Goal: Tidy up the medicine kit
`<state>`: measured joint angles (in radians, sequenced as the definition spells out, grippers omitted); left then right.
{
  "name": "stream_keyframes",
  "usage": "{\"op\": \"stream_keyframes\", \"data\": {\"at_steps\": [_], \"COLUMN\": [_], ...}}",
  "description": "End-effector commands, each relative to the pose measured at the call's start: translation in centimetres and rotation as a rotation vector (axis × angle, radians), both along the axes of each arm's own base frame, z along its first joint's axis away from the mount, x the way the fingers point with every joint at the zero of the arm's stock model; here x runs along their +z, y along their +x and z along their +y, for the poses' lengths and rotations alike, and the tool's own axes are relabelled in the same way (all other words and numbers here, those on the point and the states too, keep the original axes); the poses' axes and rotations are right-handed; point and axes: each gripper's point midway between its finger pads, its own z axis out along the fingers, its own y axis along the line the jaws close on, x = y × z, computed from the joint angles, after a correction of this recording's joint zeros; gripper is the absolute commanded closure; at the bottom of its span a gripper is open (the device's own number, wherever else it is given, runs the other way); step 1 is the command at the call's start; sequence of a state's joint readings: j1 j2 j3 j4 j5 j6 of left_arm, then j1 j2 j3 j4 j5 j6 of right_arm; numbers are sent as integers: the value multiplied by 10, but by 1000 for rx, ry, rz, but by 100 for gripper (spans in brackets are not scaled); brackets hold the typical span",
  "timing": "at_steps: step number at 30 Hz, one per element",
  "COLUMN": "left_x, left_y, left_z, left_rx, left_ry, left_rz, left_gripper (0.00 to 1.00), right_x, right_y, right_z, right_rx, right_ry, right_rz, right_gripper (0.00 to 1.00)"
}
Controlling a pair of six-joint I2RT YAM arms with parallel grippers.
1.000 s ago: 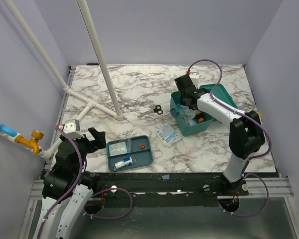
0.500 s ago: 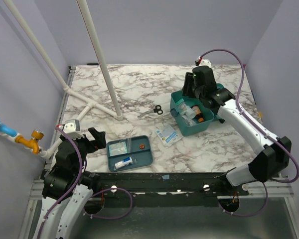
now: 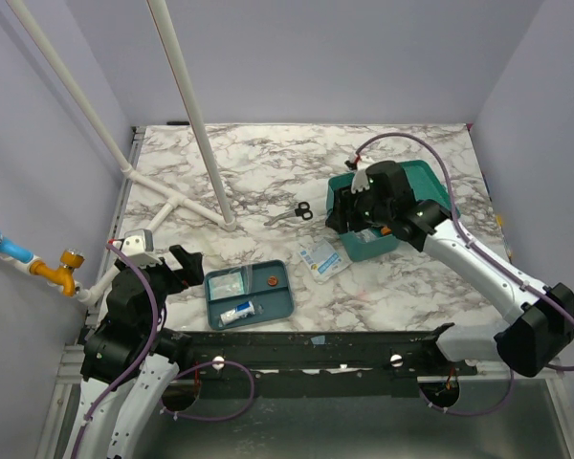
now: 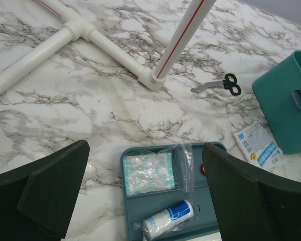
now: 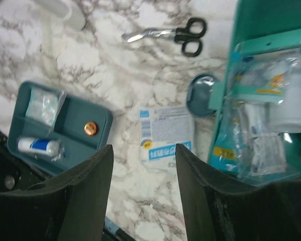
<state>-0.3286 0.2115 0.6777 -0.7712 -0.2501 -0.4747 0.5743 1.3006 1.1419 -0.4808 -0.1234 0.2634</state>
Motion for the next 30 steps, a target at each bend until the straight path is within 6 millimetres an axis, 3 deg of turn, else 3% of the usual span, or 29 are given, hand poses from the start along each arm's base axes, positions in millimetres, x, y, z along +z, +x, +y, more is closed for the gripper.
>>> {"op": "stream_keyframes", "data": {"at_steps": [1,5,12,22,30], "left_x": [-2,-2,-2,-2,-1], "left_y": [1,1,1,1,1], "left_z": [-3,-3,-3,-3,-3], "left_rx": [-19,-17,-16,-17,-19], "left_ry": [6,5,6,5,4], "left_rz": [-1,2,1,0,-5], "left_gripper": [2,1,1,2,1], "right_x": [-12,-35,-68,-113,-144], "right_y": [-38,-52,-59,-55,-48], "right_z": [25,38,51,64,62], "right_rx": [154,163,118,64,3], "right_ry": [17,-64,-178,-298,-369], "right_rz": [39,36,29,67,87], "right_gripper": [43,43,43,41,41]}}
